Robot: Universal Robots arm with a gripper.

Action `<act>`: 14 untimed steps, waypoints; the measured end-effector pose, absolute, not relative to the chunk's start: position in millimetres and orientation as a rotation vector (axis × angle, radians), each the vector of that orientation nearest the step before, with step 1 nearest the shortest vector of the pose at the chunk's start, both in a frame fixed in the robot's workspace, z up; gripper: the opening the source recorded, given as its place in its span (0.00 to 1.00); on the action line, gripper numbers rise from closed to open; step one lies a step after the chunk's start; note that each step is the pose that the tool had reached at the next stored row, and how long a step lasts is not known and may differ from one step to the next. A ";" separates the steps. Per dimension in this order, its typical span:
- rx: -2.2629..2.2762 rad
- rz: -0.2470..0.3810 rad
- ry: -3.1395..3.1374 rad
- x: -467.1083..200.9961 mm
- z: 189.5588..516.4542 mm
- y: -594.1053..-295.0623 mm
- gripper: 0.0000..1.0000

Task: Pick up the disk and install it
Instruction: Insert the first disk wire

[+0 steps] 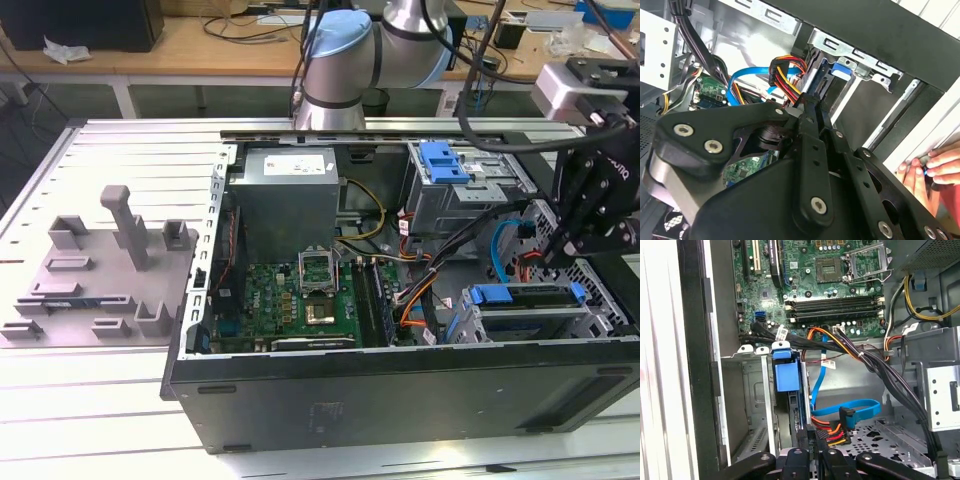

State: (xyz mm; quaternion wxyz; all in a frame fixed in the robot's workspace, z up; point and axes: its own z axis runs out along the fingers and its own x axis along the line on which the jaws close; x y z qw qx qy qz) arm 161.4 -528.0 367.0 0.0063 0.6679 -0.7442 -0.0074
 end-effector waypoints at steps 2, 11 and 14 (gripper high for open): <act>2.098 -0.037 -2.333 161.4 366.8 -532.3 0.17; 2.104 -0.038 -2.329 161.4 366.9 -532.8 0.17; 2.107 -0.038 -2.326 161.4 366.9 -532.8 0.17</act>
